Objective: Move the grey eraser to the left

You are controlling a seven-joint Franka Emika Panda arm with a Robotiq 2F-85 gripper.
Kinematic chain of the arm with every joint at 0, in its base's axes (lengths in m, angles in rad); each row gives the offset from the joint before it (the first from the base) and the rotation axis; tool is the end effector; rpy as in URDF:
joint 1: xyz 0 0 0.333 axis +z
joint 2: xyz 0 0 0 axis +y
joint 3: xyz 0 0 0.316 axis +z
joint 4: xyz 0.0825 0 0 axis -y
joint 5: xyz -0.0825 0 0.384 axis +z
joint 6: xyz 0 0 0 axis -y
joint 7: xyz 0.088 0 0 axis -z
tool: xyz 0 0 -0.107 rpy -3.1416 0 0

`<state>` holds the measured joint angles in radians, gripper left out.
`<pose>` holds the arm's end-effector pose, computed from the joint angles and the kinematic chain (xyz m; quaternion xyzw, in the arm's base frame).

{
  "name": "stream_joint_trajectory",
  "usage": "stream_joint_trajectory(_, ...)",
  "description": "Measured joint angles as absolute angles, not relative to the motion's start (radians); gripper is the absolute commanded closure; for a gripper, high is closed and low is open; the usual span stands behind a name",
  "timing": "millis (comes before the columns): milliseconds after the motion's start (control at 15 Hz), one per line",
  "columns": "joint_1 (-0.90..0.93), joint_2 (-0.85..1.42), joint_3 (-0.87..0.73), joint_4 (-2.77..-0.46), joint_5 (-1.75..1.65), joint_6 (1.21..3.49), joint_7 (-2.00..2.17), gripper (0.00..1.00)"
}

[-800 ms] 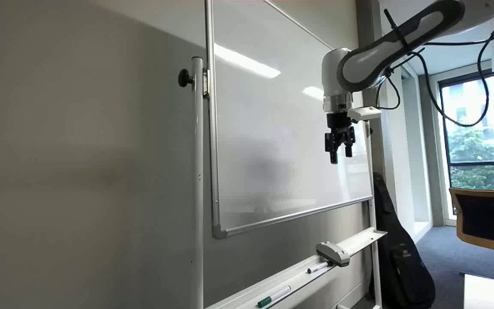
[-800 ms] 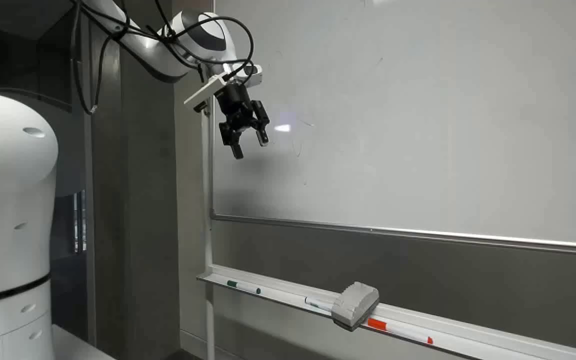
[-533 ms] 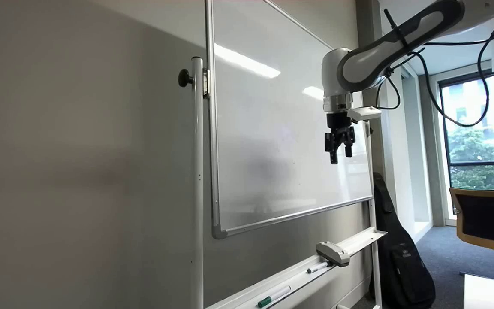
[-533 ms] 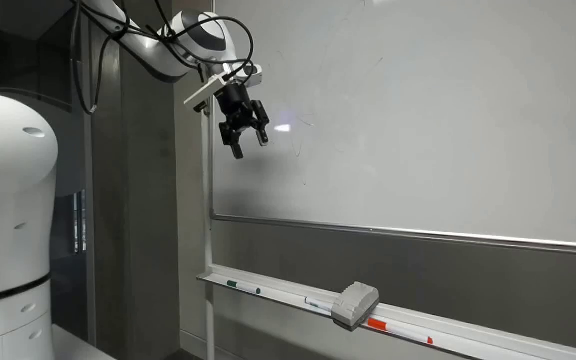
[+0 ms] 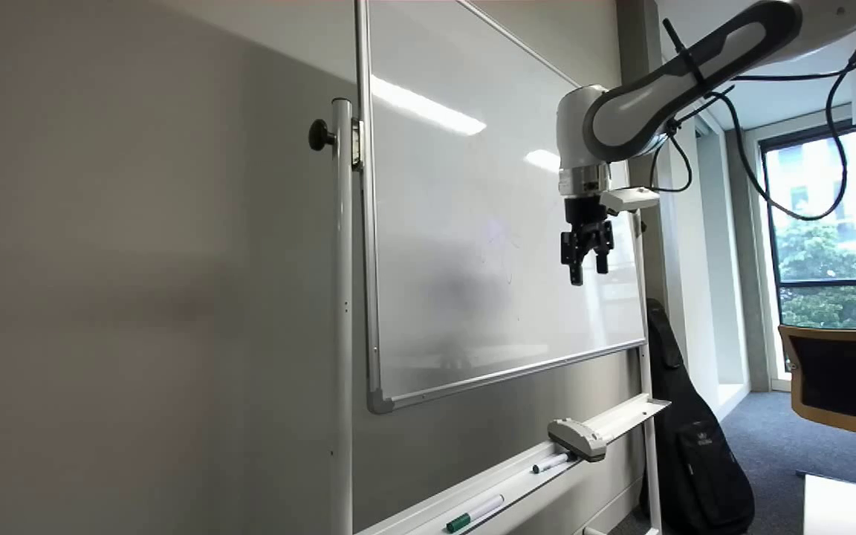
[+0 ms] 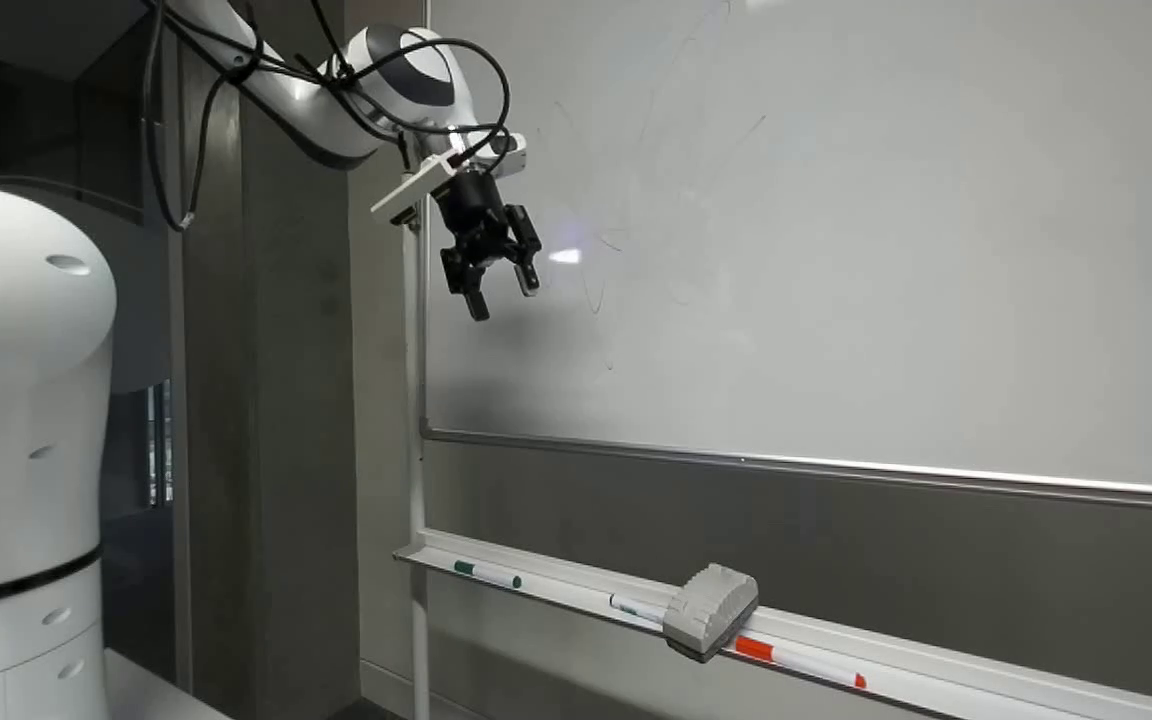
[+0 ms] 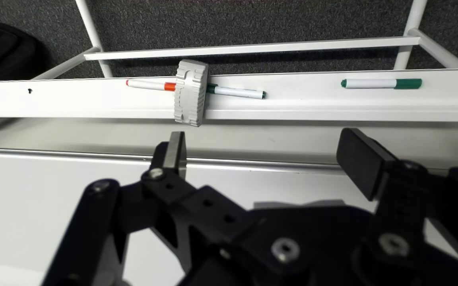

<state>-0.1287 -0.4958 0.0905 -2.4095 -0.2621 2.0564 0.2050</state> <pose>0.4140 -0.0267 0.5068 0.9851 -0.0712 0.0794 0.1350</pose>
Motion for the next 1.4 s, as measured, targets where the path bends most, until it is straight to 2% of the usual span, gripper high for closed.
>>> stream_joint_trajectory(533,-0.174,-0.206,0.008,-2.410,-0.297,2.481,0.299,0.00)
stream_joint_trajectory(867,-0.216,-0.103,-0.012,-2.376,-0.553,2.410,0.512,0.00)
stream_joint_trajectory(1400,-0.214,0.036,-0.112,-2.369,-0.496,2.477,0.475,0.00)
